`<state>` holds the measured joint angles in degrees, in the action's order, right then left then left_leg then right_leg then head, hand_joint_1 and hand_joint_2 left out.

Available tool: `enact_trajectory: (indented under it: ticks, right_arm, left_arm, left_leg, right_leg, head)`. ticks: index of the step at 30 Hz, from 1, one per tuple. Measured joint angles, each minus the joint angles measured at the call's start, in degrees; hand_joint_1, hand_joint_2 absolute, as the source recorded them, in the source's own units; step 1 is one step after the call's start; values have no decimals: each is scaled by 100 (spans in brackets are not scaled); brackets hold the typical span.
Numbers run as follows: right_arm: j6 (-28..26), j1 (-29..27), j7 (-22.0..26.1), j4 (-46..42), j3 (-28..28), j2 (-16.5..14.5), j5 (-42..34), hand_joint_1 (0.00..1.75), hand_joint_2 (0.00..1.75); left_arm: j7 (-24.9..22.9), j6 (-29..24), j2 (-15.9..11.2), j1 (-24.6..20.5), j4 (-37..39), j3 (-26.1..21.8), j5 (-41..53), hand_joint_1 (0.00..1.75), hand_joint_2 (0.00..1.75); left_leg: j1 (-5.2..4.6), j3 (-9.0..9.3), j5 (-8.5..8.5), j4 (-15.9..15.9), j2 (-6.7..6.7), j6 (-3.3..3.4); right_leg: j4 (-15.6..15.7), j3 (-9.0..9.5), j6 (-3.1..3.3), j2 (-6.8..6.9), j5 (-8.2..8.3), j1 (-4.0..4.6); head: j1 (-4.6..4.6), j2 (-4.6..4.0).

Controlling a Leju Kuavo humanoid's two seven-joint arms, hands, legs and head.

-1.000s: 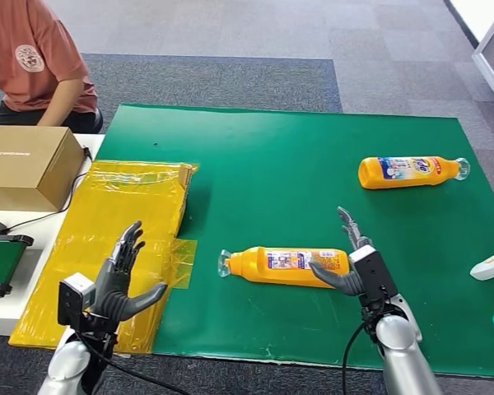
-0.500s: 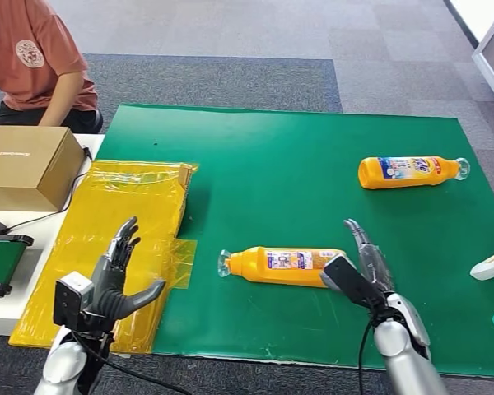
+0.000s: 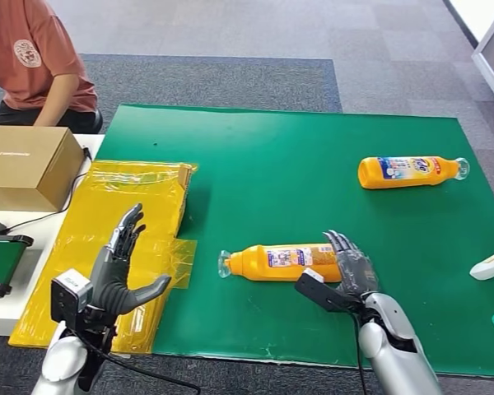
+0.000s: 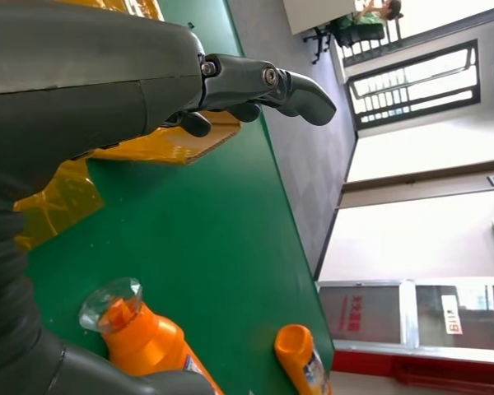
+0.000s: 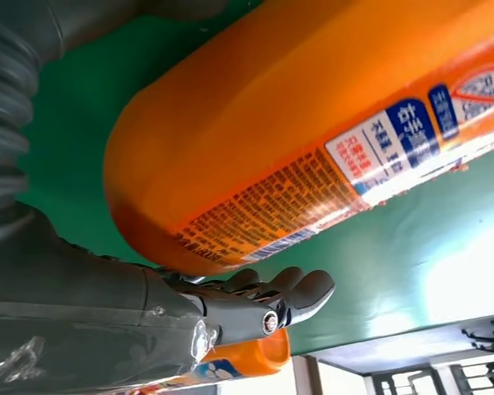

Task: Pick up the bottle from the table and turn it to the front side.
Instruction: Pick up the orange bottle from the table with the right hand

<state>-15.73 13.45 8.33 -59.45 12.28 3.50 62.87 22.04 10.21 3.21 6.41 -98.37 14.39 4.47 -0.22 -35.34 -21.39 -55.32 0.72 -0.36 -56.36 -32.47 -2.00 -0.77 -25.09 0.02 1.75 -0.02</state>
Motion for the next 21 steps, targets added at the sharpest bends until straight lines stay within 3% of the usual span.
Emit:
enact_trajectory:
  ticks: [9,10,13,14,21]
  right_arm:
    - [14,459,-152,456,499,26,580,0,175]
    - [19,504,-168,506,555,27,634,13,175]
    - [54,649,-203,669,733,37,826,144,175]
    - [71,695,-209,726,794,45,890,175,175]
    - [49,953,-232,1058,1099,102,994,175,175]
  left_arm:
    - [-22,62,2,-78,2,12,-85,0,175]
    - [-28,64,2,-82,4,15,-88,0,175]
    - [-37,73,2,-109,7,19,-104,0,175]
    - [-37,78,2,-120,7,19,-111,0,175]
    - [-48,103,2,-155,15,11,-158,0,175]
  left_leg:
    - [1,0,2,0,0,-2]
    - [1,0,2,0,0,-2]
    - [1,1,2,0,-1,-2]
    - [1,2,2,0,-1,-2]
    - [1,7,6,0,-2,-2]
  right_leg:
    - [-1,-2,1,0,1,0]
    - [-1,-2,1,-1,1,0]
    - [-1,-2,1,-1,1,0]
    - [-1,-2,1,-1,1,0]
    - [-1,0,3,-2,6,0]
  head:
    - [-1,1]
    - [0,1]
    - [1,1]
    - [0,1]
    - [0,1]
